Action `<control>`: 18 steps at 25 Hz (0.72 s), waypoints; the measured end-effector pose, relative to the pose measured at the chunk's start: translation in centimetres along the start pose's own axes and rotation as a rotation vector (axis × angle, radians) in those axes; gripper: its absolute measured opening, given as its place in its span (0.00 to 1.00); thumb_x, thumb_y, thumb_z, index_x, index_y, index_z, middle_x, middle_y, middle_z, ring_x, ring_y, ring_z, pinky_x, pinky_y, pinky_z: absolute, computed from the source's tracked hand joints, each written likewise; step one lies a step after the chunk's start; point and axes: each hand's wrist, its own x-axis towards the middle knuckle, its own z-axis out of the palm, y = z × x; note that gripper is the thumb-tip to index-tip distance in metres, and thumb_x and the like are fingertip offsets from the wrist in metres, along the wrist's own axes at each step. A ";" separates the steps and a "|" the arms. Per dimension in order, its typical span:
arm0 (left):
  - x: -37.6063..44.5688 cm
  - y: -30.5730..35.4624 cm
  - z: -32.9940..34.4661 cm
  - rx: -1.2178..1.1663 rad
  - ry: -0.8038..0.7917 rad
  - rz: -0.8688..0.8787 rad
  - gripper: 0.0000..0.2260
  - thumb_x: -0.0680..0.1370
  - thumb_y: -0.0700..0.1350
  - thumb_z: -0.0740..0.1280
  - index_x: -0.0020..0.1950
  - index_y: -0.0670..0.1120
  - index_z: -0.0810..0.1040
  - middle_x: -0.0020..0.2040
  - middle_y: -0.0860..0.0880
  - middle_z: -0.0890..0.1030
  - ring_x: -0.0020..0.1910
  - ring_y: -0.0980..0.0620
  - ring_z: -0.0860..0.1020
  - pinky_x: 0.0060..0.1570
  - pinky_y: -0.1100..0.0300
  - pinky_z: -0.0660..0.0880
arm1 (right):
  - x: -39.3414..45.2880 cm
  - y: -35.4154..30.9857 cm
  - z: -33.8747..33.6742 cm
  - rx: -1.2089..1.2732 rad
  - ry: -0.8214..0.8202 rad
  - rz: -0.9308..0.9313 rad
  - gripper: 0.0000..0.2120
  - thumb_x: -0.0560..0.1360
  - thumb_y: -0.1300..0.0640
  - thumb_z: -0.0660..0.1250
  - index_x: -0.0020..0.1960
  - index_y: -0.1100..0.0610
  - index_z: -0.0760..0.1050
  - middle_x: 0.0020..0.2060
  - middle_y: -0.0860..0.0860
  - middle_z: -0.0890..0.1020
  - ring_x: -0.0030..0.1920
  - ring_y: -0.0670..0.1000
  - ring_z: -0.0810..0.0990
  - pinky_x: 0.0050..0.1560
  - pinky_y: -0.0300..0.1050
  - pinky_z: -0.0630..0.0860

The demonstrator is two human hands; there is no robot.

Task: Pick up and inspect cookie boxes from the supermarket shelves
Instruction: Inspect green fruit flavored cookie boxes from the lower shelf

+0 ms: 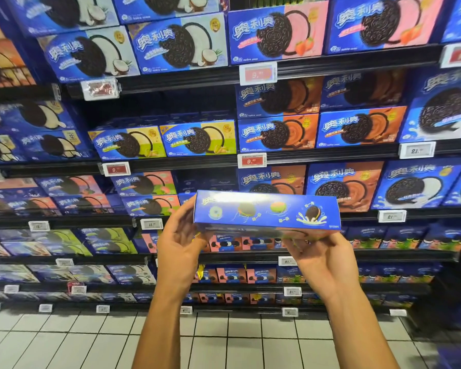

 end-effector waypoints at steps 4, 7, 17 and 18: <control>0.1 -0.1 0.0 -0.009 -0.003 -0.016 0.32 0.72 0.23 0.67 0.58 0.61 0.80 0.59 0.55 0.83 0.61 0.53 0.80 0.49 0.62 0.80 | 0.1 0.0 -0.3 0.002 -0.018 -0.016 0.17 0.81 0.55 0.59 0.43 0.57 0.84 0.48 0.58 0.86 0.47 0.58 0.85 0.50 0.56 0.82; 0.1 -0.1 -0.1 -0.018 -0.006 -0.009 0.31 0.72 0.25 0.68 0.58 0.61 0.80 0.59 0.55 0.83 0.61 0.54 0.80 0.48 0.62 0.80 | 0.2 0.1 -0.4 0.020 -0.042 -0.019 0.16 0.81 0.55 0.59 0.46 0.57 0.85 0.51 0.59 0.86 0.47 0.58 0.85 0.52 0.58 0.83; 0.1 -0.2 -0.2 -0.017 -0.027 -0.006 0.26 0.68 0.36 0.71 0.58 0.62 0.79 0.60 0.56 0.82 0.62 0.53 0.79 0.55 0.58 0.79 | -0.1 -0.2 0.0 0.044 -0.066 -0.026 0.19 0.81 0.57 0.56 0.48 0.57 0.86 0.55 0.58 0.85 0.47 0.57 0.86 0.56 0.59 0.81; 0.1 -0.2 -0.3 -0.017 -0.027 -0.011 0.26 0.68 0.36 0.71 0.58 0.62 0.80 0.60 0.56 0.82 0.62 0.53 0.79 0.54 0.59 0.79 | -0.2 -0.2 0.1 0.036 -0.062 -0.025 0.19 0.81 0.57 0.56 0.47 0.57 0.86 0.54 0.59 0.85 0.46 0.57 0.85 0.53 0.57 0.82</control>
